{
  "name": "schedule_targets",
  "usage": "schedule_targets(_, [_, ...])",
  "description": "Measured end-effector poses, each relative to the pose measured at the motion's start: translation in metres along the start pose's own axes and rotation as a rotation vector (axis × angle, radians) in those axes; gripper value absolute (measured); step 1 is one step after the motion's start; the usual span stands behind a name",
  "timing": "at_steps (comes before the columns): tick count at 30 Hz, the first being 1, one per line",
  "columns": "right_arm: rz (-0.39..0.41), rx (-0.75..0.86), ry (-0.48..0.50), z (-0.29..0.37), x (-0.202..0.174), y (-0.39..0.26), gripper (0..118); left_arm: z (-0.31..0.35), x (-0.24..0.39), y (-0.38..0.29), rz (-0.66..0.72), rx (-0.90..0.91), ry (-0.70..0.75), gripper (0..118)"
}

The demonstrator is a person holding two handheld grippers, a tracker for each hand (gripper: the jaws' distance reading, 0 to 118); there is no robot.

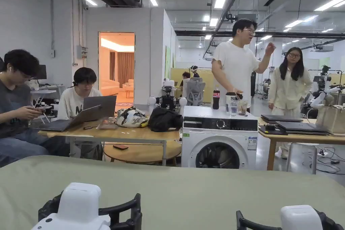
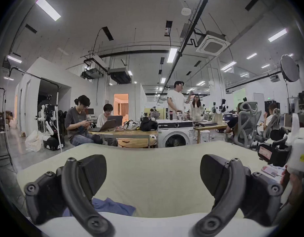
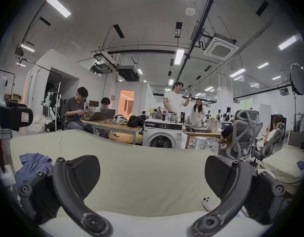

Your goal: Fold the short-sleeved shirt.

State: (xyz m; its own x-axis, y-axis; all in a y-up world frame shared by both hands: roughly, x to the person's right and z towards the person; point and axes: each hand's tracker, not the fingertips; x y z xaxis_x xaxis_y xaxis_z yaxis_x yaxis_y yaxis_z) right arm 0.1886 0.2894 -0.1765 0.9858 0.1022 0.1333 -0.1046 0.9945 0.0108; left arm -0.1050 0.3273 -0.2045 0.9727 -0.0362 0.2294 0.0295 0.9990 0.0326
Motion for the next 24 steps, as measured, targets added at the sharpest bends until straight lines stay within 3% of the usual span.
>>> schedule_targets(9, [-0.005, -0.018, -0.002, -0.001, -0.002, -0.002, 118, 0.006, 0.012, -0.001, -0.074, 0.038, 0.012, 109])
schedule_targets(24, [-0.019, -0.029, 0.002, -0.002, 0.002, -0.005, 118, 0.006, -0.004, 0.0, 0.019, 0.041, 0.007, 109])
